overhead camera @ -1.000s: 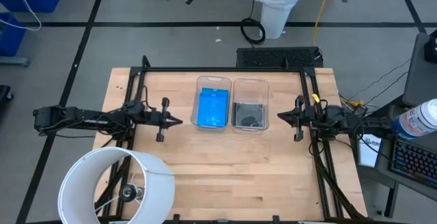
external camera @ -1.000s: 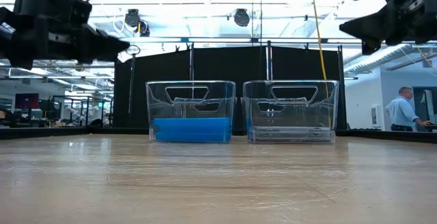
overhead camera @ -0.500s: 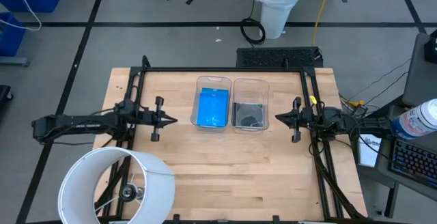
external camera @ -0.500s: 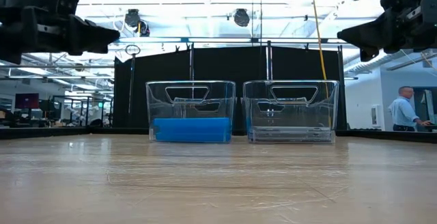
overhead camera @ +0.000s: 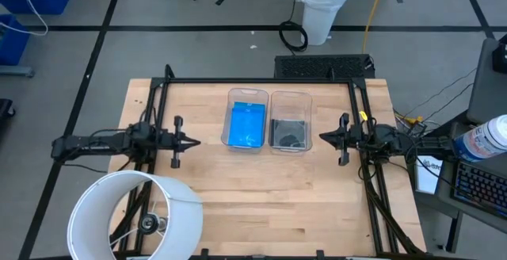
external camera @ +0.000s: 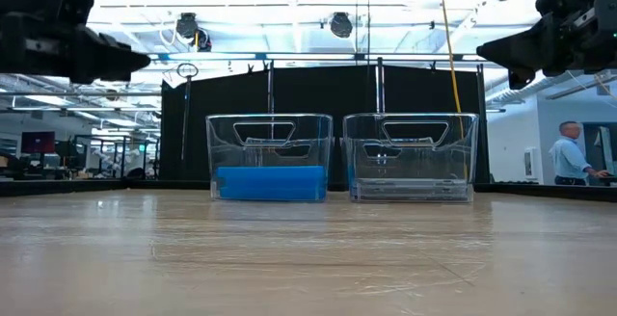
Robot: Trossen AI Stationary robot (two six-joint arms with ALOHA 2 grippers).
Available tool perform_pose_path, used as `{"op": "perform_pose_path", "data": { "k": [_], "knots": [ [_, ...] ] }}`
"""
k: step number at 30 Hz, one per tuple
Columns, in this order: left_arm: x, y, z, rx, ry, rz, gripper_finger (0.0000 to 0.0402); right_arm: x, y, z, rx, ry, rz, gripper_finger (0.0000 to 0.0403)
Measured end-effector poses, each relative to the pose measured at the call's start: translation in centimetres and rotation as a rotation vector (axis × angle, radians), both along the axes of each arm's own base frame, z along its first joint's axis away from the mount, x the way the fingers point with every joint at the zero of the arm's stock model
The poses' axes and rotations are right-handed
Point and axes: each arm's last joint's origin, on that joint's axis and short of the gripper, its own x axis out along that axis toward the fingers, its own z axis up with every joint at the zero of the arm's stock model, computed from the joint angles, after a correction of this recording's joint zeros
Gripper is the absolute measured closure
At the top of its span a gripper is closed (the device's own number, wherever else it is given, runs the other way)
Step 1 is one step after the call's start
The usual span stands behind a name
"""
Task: Pick & place jewel cases by type
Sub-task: Return to Home Position
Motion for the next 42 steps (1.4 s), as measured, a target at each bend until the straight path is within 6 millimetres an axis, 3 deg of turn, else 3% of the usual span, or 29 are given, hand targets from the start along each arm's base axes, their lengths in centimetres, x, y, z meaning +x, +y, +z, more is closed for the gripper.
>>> {"op": "perform_pose_path", "data": {
  "k": [22,30,42],
  "knots": [
    [-0.3,-1.6,-0.3,-0.033,0.030,-0.007,0.0401,0.2,0.1,-0.1,0.046,-0.062,0.027,0.0403],
    [-0.3,-1.9,-0.4,-0.110,0.048,-0.112,0.0374,0.2,0.1,-0.1,0.076,-0.071,0.028,0.0403],
    [-0.3,-1.9,-0.1,-0.112,0.022,-0.115,0.0370,0.2,0.1,-0.1,0.076,-0.070,0.028,0.0403]
  ]
}}
